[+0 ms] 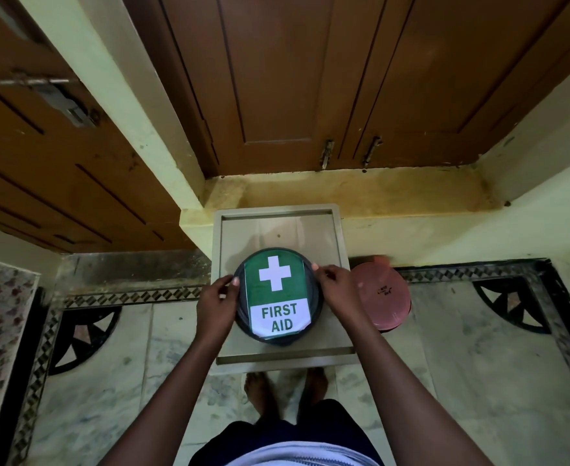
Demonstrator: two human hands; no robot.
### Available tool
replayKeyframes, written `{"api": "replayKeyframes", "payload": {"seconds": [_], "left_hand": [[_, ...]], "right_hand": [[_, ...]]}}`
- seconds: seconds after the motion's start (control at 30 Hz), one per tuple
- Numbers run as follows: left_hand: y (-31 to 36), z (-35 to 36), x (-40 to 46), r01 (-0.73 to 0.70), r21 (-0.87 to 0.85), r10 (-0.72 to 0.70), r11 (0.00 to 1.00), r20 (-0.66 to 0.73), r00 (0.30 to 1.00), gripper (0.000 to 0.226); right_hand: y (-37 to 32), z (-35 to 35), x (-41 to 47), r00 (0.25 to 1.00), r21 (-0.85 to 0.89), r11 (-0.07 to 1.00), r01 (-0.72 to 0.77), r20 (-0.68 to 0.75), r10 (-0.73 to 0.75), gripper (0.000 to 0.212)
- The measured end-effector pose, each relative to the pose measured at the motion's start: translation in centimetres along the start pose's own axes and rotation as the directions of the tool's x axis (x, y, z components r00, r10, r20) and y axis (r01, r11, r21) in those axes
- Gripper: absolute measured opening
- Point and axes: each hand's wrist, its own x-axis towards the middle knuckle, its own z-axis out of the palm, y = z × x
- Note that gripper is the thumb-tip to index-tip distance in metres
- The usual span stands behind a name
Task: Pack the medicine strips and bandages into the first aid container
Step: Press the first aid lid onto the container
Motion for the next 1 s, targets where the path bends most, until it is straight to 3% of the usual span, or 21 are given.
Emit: {"api": "replayKeyframes", "payload": {"seconds": [0.17,0.37,0.57,0.7,1.0], "left_hand": [[1.0,0.7,2.1,0.015,0.027,-0.015,1.000,-0.029,0.999,0.029],[0.3,0.1,2.1,-0.033,0.041,0.034,0.999,-0.003,0.999,0.031],[-2.4,-0.7,-0.1,0.072,-0.043,-0.072,0.996,0.007,0.997,0.029],[-3.3,-0.7,-1.2,0.137,-0.146,-0.128,0.980,0.068,0.989,0.042],[0.5,0.4,1.9,0.003,-0.161,0.012,0.987,0.087,0.996,0.046]], "right_hand": [[0.1,0.9,3.3,1.000,0.014,1.000,-0.025,-0.015,0.025,0.030],[0.3,0.1,1.4,1.000,0.003,1.000,-0.006,0.026,0.005,0.046],[2.2,-0.8,-3.5,0.998,0.178,0.982,-0.057,0.035,0.052,0.018],[2.8,-0.6,-5.4,0.996,0.284,0.956,-0.071,0.067,0.054,0.028],[0.4,-0.6,-1.2,0.999,0.216,0.976,0.035,0.006,-0.037,0.036]]}}
